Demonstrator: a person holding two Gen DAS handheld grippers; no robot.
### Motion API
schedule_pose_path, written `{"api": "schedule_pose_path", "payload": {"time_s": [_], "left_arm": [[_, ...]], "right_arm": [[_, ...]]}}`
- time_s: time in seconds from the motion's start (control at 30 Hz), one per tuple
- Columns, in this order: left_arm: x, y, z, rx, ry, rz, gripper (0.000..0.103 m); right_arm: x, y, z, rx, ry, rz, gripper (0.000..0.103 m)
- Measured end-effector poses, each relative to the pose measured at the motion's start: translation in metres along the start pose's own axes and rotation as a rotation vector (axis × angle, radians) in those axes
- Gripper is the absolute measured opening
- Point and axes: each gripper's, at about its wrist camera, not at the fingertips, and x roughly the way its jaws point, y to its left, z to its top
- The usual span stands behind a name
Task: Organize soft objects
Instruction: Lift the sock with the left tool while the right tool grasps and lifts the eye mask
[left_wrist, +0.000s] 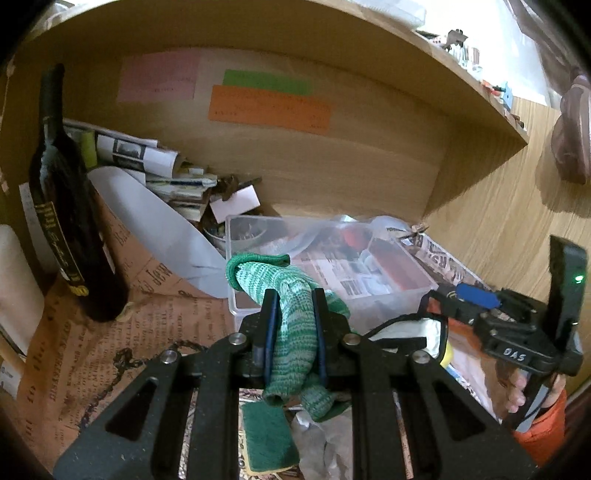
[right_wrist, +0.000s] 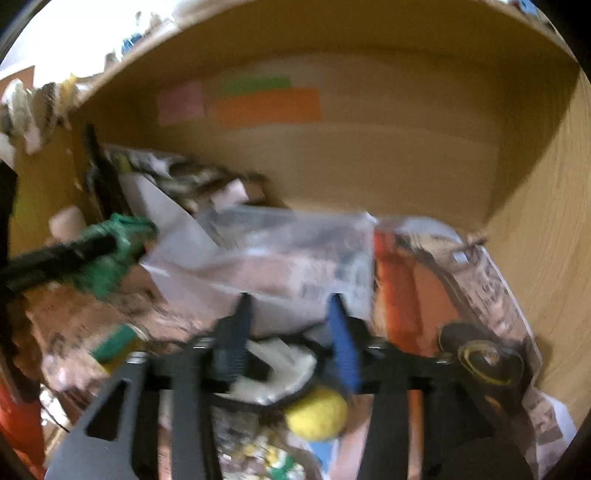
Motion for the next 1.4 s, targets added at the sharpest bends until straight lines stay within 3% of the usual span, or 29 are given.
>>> {"api": "schedule_pose_path", "payload": {"time_s": [0.33,0.4,0.47,0.5,1.07,1.4], "left_arm": [[0.006,0.0,-0.01,-0.012,0.024,-0.003,0.017],[0.006,0.0,-0.011,-0.011,0.026,0.001,0.018],[0.006,0.0,-0.011,-0.008,0.027,0.005,0.018],[0.006,0.0,-0.01,-0.005,0.026,0.007,0.018],[0.013,-0.006,0.037,0.057,-0.022,0.029,0.018],[0.055,0.0,0.059,0.065,0.047,0.034,0.018]], "right_arm": [[0.044,-0.02,-0.022,0.062,0.204,0.07,0.048],[0.047,-0.018,-0.023,0.055,0.216,0.077,0.037],[0.049,-0.015,-0.023,0.038,0.246,0.087,0.014],[0.049,-0.014,-0.023,0.032,0.245,0.088,0.013],[-0.005,0.002,0.043,-0.028,-0.058,0.059,0.01],[-0.009,-0.001,0.079,-0.035,-0.207,-0.011,0.01]]}}
